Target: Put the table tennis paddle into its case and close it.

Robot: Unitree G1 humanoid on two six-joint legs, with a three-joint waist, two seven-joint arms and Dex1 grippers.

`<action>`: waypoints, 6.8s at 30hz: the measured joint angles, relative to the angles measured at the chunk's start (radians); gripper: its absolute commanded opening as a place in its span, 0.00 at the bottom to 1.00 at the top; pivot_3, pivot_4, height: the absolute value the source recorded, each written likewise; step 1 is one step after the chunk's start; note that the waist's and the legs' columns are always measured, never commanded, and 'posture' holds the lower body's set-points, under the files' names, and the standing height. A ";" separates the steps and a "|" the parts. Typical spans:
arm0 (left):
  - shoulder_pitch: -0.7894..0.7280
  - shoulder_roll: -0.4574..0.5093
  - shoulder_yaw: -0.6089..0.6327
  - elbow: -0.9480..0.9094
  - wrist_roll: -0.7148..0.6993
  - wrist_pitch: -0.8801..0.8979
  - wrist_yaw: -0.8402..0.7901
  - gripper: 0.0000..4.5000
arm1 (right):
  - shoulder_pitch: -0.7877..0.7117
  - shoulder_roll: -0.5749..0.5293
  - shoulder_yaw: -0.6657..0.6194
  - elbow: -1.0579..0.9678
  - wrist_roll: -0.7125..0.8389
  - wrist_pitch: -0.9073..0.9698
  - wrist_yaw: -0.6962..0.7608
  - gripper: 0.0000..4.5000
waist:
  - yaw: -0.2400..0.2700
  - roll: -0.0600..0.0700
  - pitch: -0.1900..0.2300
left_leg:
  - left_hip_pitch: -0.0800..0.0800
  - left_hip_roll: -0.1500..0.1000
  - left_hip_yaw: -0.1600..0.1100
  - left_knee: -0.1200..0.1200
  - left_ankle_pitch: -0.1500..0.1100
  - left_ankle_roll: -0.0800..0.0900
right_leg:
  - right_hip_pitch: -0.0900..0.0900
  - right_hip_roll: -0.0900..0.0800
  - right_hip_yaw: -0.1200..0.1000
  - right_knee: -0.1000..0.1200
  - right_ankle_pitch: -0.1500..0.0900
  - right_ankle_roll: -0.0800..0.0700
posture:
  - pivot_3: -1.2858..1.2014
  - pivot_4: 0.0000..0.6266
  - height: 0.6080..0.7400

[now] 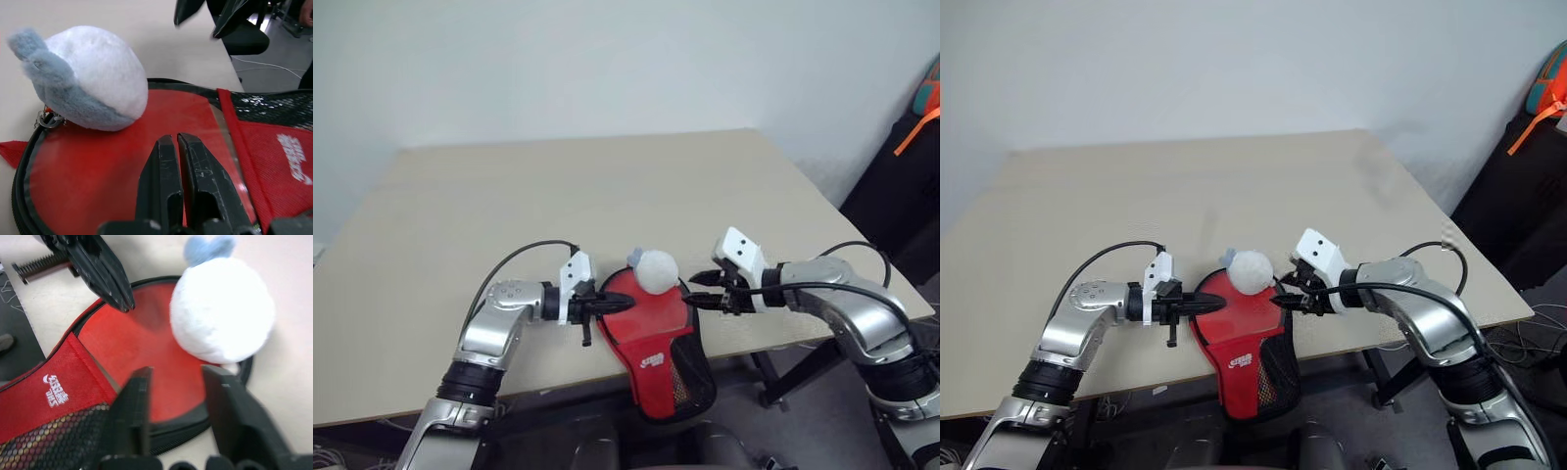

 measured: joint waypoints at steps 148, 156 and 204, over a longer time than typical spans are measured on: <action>-0.065 -0.121 -0.153 0.273 0.085 -0.241 0.051 0.00 | 0.440 -0.435 -0.085 -0.114 0.169 -0.316 0.437 0.15 | 0.052 0.013 -0.009 | 0.016 -0.008 -0.004 -0.008 -0.009 0.007 | 0.014 -0.016 -0.006 -0.007 -0.007 0.005 | 0.52 0.00 0.74; -0.096 -0.122 -0.174 0.297 0.098 -0.245 0.014 0.00 | 0.446 -0.427 -0.056 -0.153 0.181 -0.316 0.432 0.15 | 0.052 0.014 -0.009 | 0.016 -0.008 -0.007 -0.009 -0.010 0.008 | 0.019 -0.016 -0.012 -0.015 -0.006 0.006 | 0.52 0.00 0.74; -0.259 -0.198 -0.227 0.493 0.161 -0.311 -0.137 0.00 | 0.545 -0.401 0.138 -0.426 0.161 -0.258 0.288 0.15 | 0.079 0.013 -0.010 | 0.015 -0.010 -0.009 -0.005 -0.022 0.016 | 0.025 -0.021 -0.019 -0.020 -0.011 0.014 | 0.52 0.00 0.74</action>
